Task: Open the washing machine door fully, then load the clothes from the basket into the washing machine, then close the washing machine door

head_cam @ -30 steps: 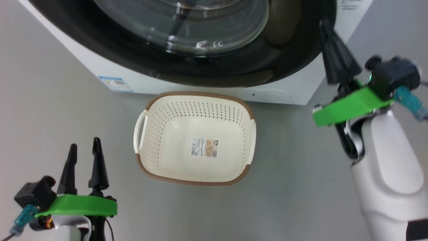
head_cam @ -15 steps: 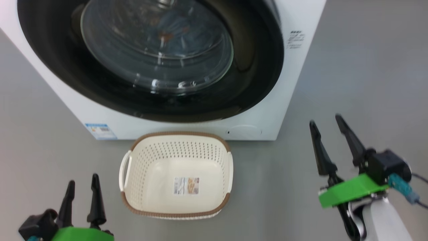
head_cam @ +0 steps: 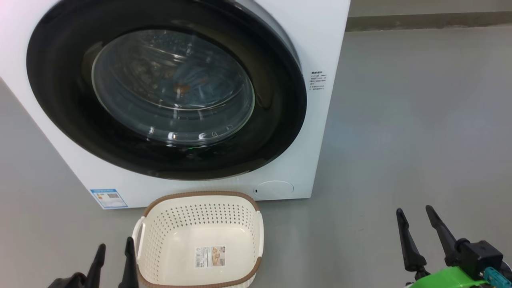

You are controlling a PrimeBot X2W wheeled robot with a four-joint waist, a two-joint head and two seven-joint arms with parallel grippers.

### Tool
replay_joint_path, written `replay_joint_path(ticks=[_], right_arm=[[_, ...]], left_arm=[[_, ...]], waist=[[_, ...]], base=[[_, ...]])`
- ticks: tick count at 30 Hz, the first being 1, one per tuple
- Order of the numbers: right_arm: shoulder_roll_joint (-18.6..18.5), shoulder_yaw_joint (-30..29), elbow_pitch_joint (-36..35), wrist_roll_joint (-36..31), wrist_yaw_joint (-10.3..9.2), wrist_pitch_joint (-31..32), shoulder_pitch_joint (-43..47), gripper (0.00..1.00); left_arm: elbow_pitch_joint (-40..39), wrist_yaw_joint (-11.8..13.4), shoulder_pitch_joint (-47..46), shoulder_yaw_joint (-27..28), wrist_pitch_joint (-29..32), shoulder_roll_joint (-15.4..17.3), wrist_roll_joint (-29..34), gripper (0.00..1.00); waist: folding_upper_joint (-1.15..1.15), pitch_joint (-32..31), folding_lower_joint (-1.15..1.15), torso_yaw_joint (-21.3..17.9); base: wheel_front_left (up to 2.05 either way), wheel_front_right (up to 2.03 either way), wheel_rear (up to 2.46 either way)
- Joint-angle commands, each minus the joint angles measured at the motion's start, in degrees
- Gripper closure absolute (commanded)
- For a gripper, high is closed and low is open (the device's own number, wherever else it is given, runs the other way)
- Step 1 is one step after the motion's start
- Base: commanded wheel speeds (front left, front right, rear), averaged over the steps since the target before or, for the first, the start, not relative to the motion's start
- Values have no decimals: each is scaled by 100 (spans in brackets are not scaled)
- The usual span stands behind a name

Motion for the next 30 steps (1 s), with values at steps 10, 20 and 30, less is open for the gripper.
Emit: replay_joint_path(ticks=[10,20,30], right_arm=[[31,-76,-146,-109,-32,-26,204,0],[42,-97,-107,-140,-32,-26,183,0],[101,-254,77,-119,1,0,288,100]], left_arm=[[-143,-17,18,134,-55,135,55,0],[-228,-17,41,158,-55,128,81,0],[-85,0,130,-7,1,8,90,100]], waist=[[0,-87,0,18],[0,-98,0,30],[0,-79,0,53]], base=[[0,0,0],[0,0,0],[0,0,0]])
